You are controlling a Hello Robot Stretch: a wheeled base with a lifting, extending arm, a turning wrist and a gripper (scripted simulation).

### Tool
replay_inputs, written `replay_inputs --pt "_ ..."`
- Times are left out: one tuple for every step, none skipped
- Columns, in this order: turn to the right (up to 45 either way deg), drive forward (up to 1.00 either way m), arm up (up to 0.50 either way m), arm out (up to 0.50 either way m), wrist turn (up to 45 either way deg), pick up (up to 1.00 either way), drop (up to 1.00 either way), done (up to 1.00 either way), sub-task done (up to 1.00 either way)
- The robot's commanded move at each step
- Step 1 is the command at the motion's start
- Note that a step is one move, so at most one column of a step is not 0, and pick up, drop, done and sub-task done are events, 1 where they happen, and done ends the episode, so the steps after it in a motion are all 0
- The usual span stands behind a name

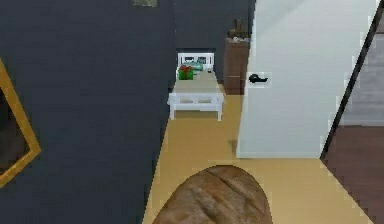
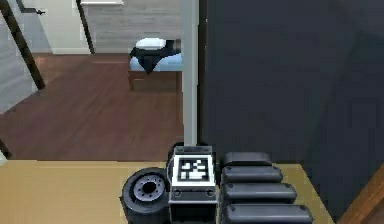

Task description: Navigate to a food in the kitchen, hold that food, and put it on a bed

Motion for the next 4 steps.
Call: replay_inputs --pt "3.0 0.0 0.0 0.0 0.0 0.0 0.0 0.0 0.0" --pt "0.0 1.0 0.0 0.0 0.0 0.0 0.0 0.0 0.0" --pt "3.0 0.0 0.0 0.0 0.0 0.0 0.0 0.0 0.0" --pt "0.0 0.8 0.0 0.0 0.0 0.0 0.0 0.0 0.0"
